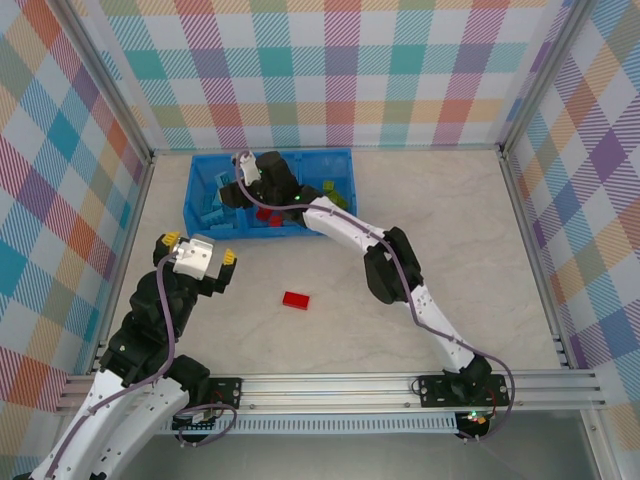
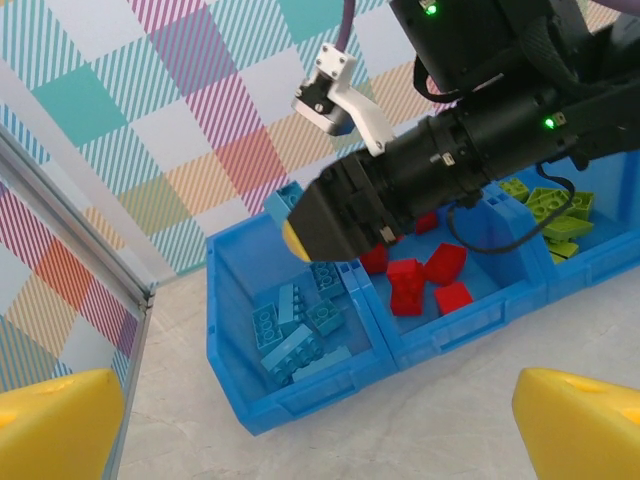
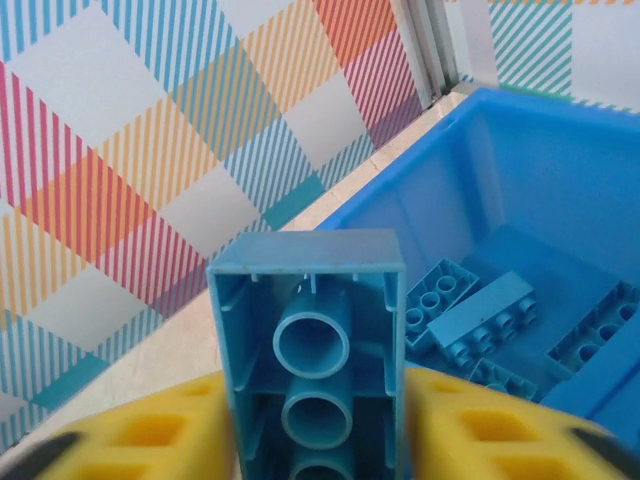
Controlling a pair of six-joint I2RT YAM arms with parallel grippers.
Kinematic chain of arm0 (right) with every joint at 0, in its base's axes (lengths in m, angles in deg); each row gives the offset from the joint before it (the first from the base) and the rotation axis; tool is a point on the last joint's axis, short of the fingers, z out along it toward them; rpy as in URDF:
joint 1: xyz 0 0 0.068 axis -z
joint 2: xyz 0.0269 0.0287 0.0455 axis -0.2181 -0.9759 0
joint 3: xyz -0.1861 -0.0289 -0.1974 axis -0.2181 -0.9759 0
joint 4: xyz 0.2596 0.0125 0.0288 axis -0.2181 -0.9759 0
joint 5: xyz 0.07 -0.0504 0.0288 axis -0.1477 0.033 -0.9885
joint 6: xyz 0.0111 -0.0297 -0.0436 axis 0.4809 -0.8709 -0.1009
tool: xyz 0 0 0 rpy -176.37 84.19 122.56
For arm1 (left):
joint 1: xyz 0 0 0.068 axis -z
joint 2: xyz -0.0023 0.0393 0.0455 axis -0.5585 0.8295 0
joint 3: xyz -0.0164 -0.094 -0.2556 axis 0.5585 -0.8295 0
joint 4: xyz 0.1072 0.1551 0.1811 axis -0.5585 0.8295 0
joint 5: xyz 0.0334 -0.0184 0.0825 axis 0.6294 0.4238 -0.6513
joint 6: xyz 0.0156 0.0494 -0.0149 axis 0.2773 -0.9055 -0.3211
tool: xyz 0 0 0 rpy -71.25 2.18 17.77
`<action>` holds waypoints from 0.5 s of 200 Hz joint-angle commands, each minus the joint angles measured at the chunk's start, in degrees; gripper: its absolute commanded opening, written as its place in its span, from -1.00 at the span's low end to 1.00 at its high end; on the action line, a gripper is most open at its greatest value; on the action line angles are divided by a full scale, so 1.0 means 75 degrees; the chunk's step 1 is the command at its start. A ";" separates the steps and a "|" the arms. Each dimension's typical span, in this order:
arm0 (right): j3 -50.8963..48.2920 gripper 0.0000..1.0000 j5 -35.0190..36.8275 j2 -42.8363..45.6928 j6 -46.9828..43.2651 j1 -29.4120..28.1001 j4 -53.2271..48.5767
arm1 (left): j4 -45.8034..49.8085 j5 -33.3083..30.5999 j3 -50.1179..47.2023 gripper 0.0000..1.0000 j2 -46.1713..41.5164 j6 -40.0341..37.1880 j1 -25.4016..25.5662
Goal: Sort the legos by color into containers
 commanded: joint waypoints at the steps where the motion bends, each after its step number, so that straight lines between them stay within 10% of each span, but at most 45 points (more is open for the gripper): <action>1: 0.0850 0.11 0.0091 -0.0388 -0.0203 0.0062 -0.0864 | -0.0216 0.0071 -0.0017 1.00 -0.0011 0.0144 -0.0115; 63: 0.0656 0.13 0.0027 0.0389 -0.0855 0.0064 -0.1983 | -0.0172 0.0068 0.0013 1.00 0.0065 0.0286 -0.0114; 100: -0.4251 0.13 0.0397 0.3292 -0.1332 0.0255 0.0715 | -0.0104 0.0112 0.0039 1.00 0.0196 0.0272 -0.0114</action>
